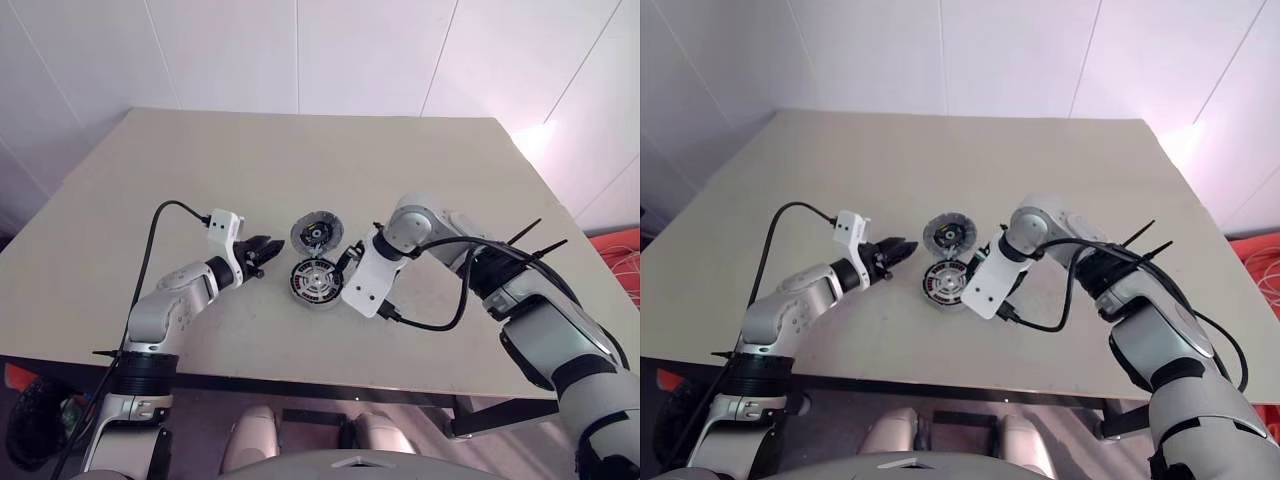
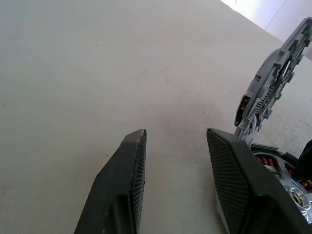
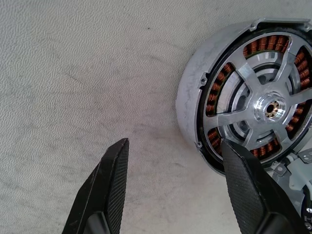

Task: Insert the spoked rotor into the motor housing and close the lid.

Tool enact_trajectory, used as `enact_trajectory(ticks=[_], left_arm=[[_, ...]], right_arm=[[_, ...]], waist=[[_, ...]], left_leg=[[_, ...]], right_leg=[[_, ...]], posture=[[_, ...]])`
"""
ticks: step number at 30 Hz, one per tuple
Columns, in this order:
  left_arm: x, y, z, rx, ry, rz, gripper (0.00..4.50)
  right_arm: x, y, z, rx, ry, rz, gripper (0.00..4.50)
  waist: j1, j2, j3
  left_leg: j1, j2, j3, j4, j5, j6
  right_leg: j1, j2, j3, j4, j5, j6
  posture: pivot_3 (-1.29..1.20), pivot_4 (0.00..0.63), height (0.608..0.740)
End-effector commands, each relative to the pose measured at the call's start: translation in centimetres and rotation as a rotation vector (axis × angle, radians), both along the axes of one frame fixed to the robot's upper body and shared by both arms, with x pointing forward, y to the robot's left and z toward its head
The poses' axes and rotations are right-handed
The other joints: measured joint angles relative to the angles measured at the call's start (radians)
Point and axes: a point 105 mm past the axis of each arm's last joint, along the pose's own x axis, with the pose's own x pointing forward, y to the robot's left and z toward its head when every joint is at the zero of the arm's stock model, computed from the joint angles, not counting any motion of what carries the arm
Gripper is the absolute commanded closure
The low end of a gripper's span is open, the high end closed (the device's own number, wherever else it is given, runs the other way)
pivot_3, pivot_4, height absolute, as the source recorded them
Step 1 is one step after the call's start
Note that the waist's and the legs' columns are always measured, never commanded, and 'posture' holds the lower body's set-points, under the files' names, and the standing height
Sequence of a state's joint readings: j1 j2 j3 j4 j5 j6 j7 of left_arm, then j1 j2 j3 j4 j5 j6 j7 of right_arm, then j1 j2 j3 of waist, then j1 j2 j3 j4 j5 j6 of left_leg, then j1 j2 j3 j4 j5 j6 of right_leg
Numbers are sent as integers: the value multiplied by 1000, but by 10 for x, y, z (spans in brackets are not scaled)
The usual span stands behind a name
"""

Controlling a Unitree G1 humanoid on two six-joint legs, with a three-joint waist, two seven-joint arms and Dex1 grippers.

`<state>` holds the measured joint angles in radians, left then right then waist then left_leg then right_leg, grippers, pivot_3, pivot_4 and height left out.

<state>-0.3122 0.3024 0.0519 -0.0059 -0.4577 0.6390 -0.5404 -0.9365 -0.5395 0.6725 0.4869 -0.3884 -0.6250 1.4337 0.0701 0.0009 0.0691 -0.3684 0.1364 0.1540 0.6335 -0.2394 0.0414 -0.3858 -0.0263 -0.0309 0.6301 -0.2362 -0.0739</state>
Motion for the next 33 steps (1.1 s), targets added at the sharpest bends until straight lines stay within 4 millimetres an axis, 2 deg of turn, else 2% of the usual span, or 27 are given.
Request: enact_trajectory(ticks=[1, 3, 5, 18, 28, 31, 33], left_arm=[[2, -1, 14, -4, -62, -1, 2434], [3, -1, 14, -6, -63, -2, 2434], [3, -1, 14, -6, -63, -2, 2434], [3, -3, 14, -6, -64, -6, 2434], [3, -3, 14, -6, -65, -4, 2434], [3, -3, 14, -4, -64, -4, 2434], [4, -3, 14, -5, -65, -4, 2434]], right_arm=[[-3, 4, 8, 10, -23, 40, 1573], [-3, 5, 9, 15, -28, 43, 2060], [-2, 6, 9, 18, -31, 43, 2784], [1, 14, 14, 34, -71, 61, 2784], [4, 22, 8, 4, -137, 115, 2784], [4, 24, 11, 9, -143, 118, 3316], [4, 25, 13, 17, -145, 118, 3985]], waist=[[0, 0, 0], [0, 0, 0], [1, 0, 0], [0, 0, 0], [-5, 0, 0], [-5, 0, 0], [-4, -1, 0]], left_leg=[[0, 0, 0, 0, 0, 0], [0, 0, 0, 0, 0, 0], [0, 0, 0, 0, 0, 0], [1, 0, 0, 1, 0, -1], [2, 0, 0, 1, 1, -2], [3, 0, 0, 1, 2, -5], [3, 0, 0, 1, 2, -6]], right_leg=[[0, 0, 0, 0, 0, 0], [0, 0, 0, 0, 0, 0], [0, 0, 0, 0, 0, 0], [0, 0, 0, 2, 0, 0], [0, 0, 0, 5, 0, 0], [0, 0, 1, 7, 0, -1], [0, 0, 1, 7, 0, -1]], posture=[[0, 0, 740], [0, 0, 740], [0, 0, 740], [0, 0, 740], [0, 0, 740], [0, 0, 740], [0, 0, 740]])
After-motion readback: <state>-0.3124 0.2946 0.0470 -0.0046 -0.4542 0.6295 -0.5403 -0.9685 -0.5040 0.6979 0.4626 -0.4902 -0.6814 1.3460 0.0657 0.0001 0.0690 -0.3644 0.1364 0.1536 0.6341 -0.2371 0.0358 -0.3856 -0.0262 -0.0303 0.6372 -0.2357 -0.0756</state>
